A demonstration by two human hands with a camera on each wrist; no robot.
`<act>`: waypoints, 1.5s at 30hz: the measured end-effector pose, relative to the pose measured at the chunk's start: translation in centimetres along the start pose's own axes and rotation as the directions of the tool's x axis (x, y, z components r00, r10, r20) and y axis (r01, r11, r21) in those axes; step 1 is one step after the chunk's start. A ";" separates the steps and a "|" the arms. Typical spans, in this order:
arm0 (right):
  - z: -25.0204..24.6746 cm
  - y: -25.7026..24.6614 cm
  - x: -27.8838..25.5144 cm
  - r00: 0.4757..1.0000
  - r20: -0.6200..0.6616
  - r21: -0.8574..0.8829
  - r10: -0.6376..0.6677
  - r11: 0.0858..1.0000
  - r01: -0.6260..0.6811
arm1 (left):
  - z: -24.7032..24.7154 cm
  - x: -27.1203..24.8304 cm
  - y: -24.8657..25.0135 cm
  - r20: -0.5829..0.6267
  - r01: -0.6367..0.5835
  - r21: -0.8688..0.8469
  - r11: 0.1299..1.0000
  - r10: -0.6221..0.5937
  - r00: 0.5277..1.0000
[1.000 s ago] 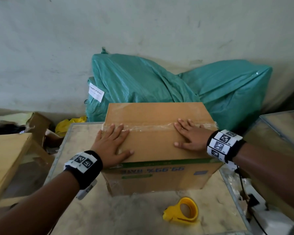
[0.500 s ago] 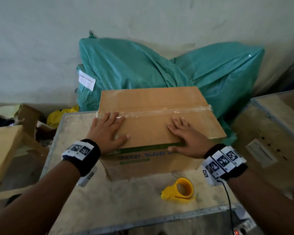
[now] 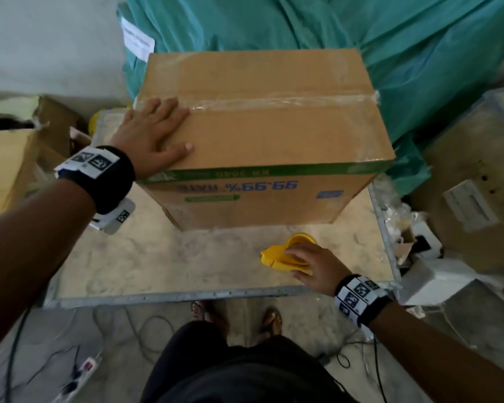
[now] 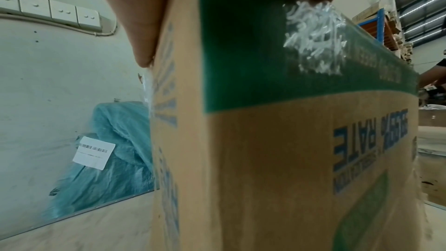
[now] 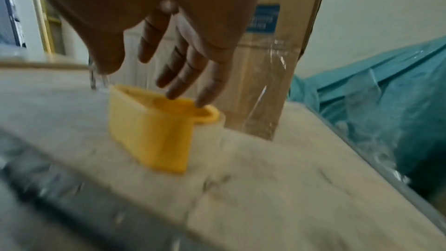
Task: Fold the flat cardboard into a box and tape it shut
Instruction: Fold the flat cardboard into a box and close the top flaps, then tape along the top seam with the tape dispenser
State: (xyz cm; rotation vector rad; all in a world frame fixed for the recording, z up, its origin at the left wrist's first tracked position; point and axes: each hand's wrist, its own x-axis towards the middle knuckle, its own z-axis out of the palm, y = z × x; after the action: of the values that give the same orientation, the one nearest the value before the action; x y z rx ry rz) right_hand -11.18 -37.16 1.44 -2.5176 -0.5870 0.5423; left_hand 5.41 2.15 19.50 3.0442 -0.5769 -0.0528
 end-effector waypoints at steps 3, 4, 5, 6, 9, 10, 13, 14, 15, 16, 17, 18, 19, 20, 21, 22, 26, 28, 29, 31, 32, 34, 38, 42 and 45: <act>2.3 1.6 -0.2 0.983 0.128 -0.243 0.131 0.965 -0.097 | -0.1 0.1 -0.1 0.006 -0.011 0.013 1.000 0.011 1.000; 3.0 1.8 -0.2 0.984 0.106 -0.283 0.142 0.953 -0.107 | -0.1 0.1 -0.1 0.009 -0.013 0.012 1.000 0.012 1.000; 3.5 1.9 0.0 0.987 0.075 -0.320 0.140 0.941 -0.109 | 0.0 0.1 -0.1 0.012 -0.012 0.009 1.000 0.012 1.000; 3.8 1.7 0.2 0.991 0.038 -0.354 0.132 0.929 -0.110 | 0.1 0.1 -0.2 0.014 -0.009 0.004 1.000 0.009 1.000; 4.2 1.3 0.8 0.994 -0.013 -0.400 0.110 0.911 -0.106 | 0.0 0.1 -0.1 0.014 -0.002 -0.013 1.000 0.002 1.000; 4.1 1.1 0.9 0.995 -0.017 -0.408 0.098 0.908 -0.096 | -0.1 0.1 0.0 0.011 -0.002 -0.016 1.000 0.002 1.000; 3.6 0.7 1.0 0.997 -0.059 -0.363 0.040 0.930 -0.059 | -0.2 0.0 0.2 0.002 0.002 -0.015 1.000 -0.002 1.000; 3.5 0.6 0.9 0.998 -0.065 -0.330 0.025 0.943 -0.046 | -0.3 -0.1 0.2 0.003 0.005 -0.015 1.000 -0.005 1.000; 3.4 0.5 0.8 0.998 -0.068 -0.302 0.002 0.953 -0.022 | -0.3 -0.1 0.2 0.006 0.010 -0.018 1.000 -0.009 1.000; 3.3 0.4 0.7 0.997 -0.077 -0.280 -0.031 0.960 0.008 | -0.3 -0.2 0.3 0.010 0.013 -0.021 1.000 -0.013 1.000; 3.3 0.2 0.5 0.993 -0.100 -0.267 -0.070 0.963 0.041 | -0.4 -0.2 0.3 0.014 0.018 -0.026 0.999 -0.018 1.000; 3.2 -0.1 0.4 0.985 -0.133 -0.261 -0.112 0.963 0.074 | -0.4 -0.3 0.3 0.017 0.030 -0.033 0.999 -0.029 0.999; 3.1 -0.3 0.3 0.974 -0.171 -0.250 -0.151 0.962 0.105 | -0.5 -0.4 0.4 0.022 0.047 -0.044 0.998 -0.046 0.999; 3.0 -0.4 0.1 0.962 -0.209 -0.236 -0.178 0.963 0.128 | -0.4 -0.5 0.6 0.026 0.067 -0.054 0.996 -0.066 0.998; 2.6 -0.9 0.0 0.945 -0.252 -0.229 -0.209 0.962 0.151 | -0.7 -0.7 0.8 0.020 0.079 -0.045 0.996 -0.078 0.997; 2.1 -1.4 -0.2 0.928 -0.292 -0.225 -0.230 0.960 0.167 | -0.8 -0.9 1.1 0.014 0.080 -0.014 0.997 -0.080 0.997; -1.4 -4.0 -0.5 0.852 -0.422 -0.219 -0.309 0.947 0.235 | -1.6 -1.5 2.2 -0.036 0.048 0.160 0.986 -0.042 0.998; -3.4 -5.3 -0.6 0.812 -0.453 -0.250 -0.367 0.927 0.280 | -2.0 -1.7 2.8 -0.042 0.052 0.188 0.981 -0.044 0.998; -4.4 -6.0 -0.6 0.793 -0.466 -0.267 -0.393 0.917 0.298 | -2.2 -1.7 3.1 -0.035 0.063 0.186 0.981 -0.057 0.998; -6.1 -7.2 -0.7 0.752 -0.496 -0.290 -0.435 0.899 0.329 | -3.0 -1.9 3.8 -0.043 0.070 0.151 0.986 -0.065 0.997; -6.8 -7.7 -0.8 0.731 -0.512 -0.295 -0.451 0.892 0.343 | -3.4 -2.0 4.2 -0.071 0.043 0.104 0.994 -0.036 0.997; -8.1 -8.6 -0.9 0.692 -0.540 -0.300 -0.479 0.878 0.374 | -4.5 -2.6 4.9 -0.174 -0.077 -0.095 0.992 0.060 0.983; -10.2 -10.0 -1.0 0.628 -0.579 -0.313 -0.521 0.853 0.419 | -7.3 -3.8 7.8 -0.113 -0.145 -0.744 0.652 0.092 0.989; -11.9 -11.4 -0.7 0.563 -0.609 -0.325 -0.559 0.823 0.467 | -9.2 -4.6 9.9 0.089 -0.017 -0.909 0.416 0.234 0.968; -12.9 -12.3 -0.6 0.527 -0.623 -0.334 -0.578 0.805 0.490 | -10.7 -5.0 10.7 0.051 -0.063 -0.899 0.434 0.246 0.968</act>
State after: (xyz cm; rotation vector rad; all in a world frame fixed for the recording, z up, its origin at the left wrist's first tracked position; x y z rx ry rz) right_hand -9.19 -32.59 18.60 -2.1954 -1.0298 -0.6996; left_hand -2.69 -5.64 30.85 1.9136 -0.5755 -0.4696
